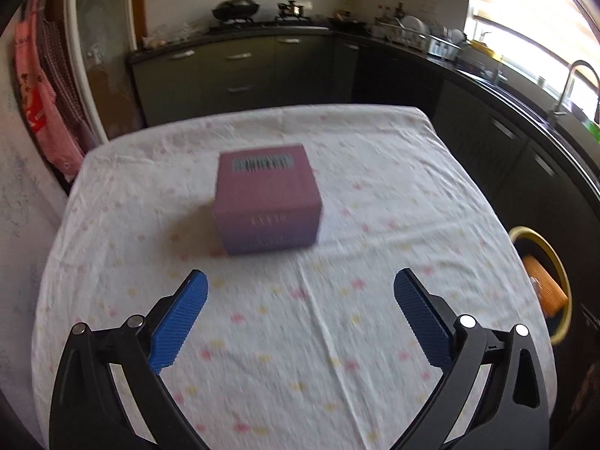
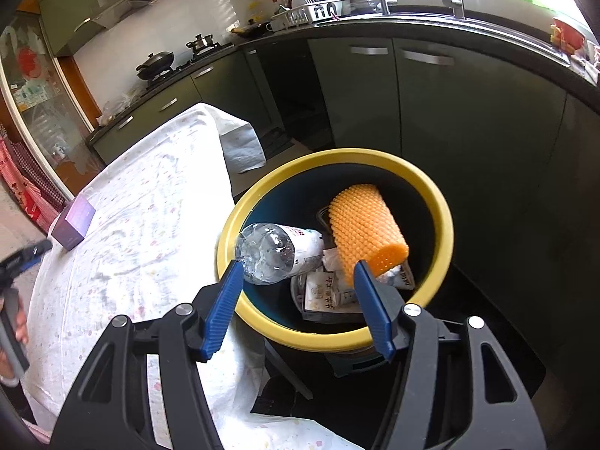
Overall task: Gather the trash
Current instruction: 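Grasp the pink barcoded box with the left gripper, then lift and carry the pink box over the yellow bin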
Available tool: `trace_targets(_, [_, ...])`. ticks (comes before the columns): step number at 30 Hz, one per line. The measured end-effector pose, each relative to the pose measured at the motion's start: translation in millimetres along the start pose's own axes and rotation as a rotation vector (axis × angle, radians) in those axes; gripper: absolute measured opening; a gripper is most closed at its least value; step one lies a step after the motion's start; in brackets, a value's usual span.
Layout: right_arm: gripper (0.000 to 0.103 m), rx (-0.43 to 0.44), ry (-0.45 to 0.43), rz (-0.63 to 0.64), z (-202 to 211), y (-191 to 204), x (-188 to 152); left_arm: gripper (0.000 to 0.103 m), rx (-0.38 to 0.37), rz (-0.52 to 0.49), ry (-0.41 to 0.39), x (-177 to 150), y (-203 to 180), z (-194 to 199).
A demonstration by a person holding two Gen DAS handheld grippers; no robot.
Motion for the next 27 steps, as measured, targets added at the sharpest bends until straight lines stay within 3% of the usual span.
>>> trace_targets(9, [0.059, 0.016, -0.007, 0.003, 1.0, -2.1, 2.7, 0.098, 0.107, 0.058, -0.022, 34.0, 2.7, -35.6])
trace_targets(18, [0.060, 0.035, 0.008, 0.024, -5.1, 4.3, 3.5, 0.098, 0.114, 0.106, -0.006, 44.4, 8.7, -66.4])
trace_targets(23, [0.060, 0.042, 0.013, 0.030, -7.3, 6.8, 3.3, 0.079, 0.105, 0.110, -0.002, 48.2, 11.4, -72.9])
trace_targets(27, [0.060, 0.043, 0.014, 0.032, -7.2, 8.5, 2.8, 0.077, 0.100, 0.113, -0.011, 47.6, 12.1, -72.3])
Point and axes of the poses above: each gripper's, at about its wrist camera, not at the fingertips, and z roughly against the way its jaws point, y to its left, x to its top, the point moved 1 cm from there along -z, roughly the way its jaws point, and after that the axes turned 9 degrees about y, right-handed, at the moved point
